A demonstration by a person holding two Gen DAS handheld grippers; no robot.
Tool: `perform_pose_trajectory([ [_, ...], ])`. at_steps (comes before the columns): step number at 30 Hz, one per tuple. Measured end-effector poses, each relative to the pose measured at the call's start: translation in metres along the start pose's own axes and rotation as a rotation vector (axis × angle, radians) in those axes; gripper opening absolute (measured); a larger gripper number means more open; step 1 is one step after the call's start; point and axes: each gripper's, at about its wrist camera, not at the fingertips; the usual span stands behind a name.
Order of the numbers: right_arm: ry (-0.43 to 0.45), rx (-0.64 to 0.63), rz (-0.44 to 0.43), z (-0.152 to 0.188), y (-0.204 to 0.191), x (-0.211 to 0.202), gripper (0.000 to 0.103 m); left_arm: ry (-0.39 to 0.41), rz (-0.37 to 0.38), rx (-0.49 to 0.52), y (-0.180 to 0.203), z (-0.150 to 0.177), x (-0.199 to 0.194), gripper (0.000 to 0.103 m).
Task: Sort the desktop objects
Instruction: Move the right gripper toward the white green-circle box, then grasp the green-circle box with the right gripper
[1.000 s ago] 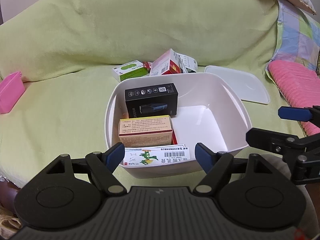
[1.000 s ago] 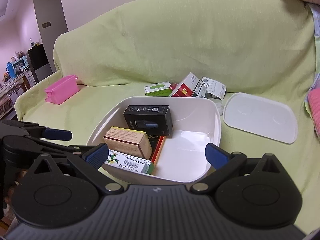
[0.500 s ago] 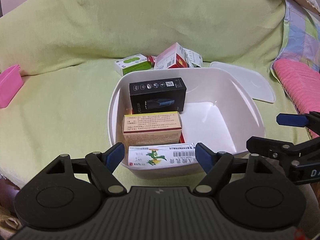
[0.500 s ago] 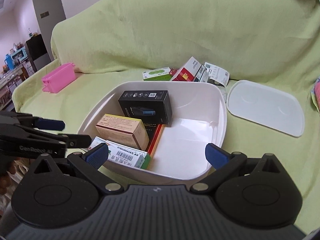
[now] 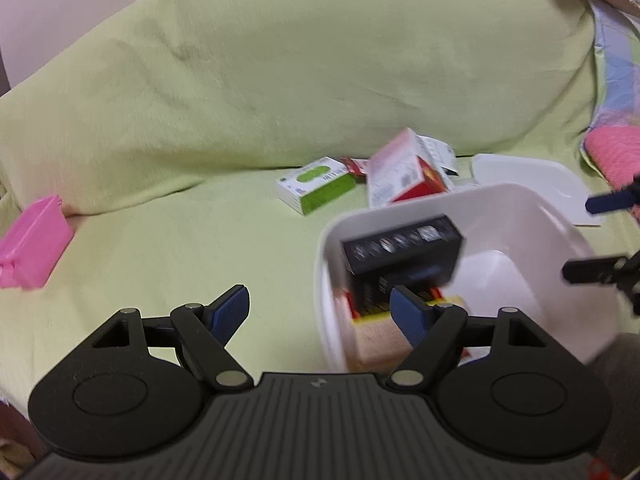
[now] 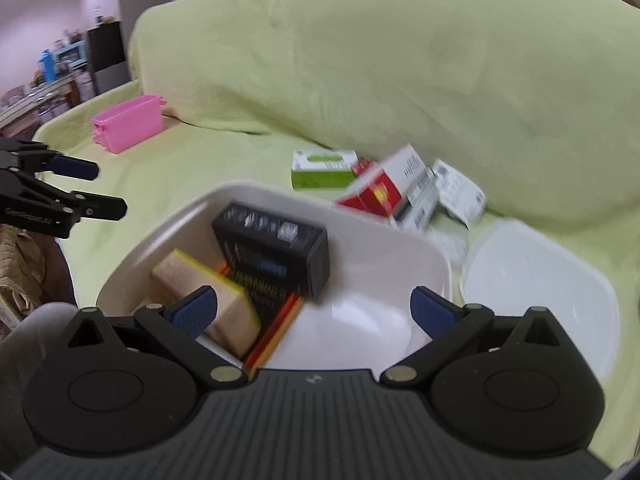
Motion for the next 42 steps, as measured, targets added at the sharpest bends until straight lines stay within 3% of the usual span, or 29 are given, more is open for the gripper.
perform_pose_trajectory([
  [8, -0.038, -0.073, -0.129, -0.083, 0.037, 0.062, 0.102, -0.048, 0.07, -0.023, -0.049, -0.043, 0.07, 0.078],
  [12, -0.07, -0.16, -0.136, -0.121, 0.041, 0.109, 0.102, -0.065, 0.115, -0.043, -0.071, -0.061, 0.116, 0.078],
  [17, -0.137, -0.275, -0.167, -0.151, 0.04, 0.169, 0.102, -0.081, 0.21, 0.025, -0.086, -0.073, 0.179, 0.079],
  [29, -0.306, -0.481, -0.26, -0.201, 0.04, 0.305, 0.101, -0.078, 0.226, 0.195, -0.082, -0.075, 0.276, 0.077],
  [33, -0.371, -0.472, -0.285, -0.206, 0.038, 0.339, 0.096, -0.078, 0.23, 0.2, -0.084, -0.074, 0.294, 0.074],
  [36, -0.405, -0.439, -0.288, -0.21, 0.038, 0.363, 0.093, -0.094, 0.253, 0.154, -0.095, -0.074, 0.306, 0.061],
  [38, -0.412, -0.385, -0.272, -0.214, 0.04, 0.376, 0.093, -0.101, 0.278, 0.121, -0.102, -0.073, 0.312, 0.06],
  [42, -0.441, -0.249, -0.251, -0.211, 0.051, 0.398, 0.093, -0.097, 0.316, 0.15, -0.1, -0.07, 0.32, 0.061],
])
Point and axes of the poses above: each gripper's, at about its wrist camera, not at the fingertips, and x roughly the way its jaws point, y to its right, z to its underside, and after that the axes turned 2 degrees about x, right-handed
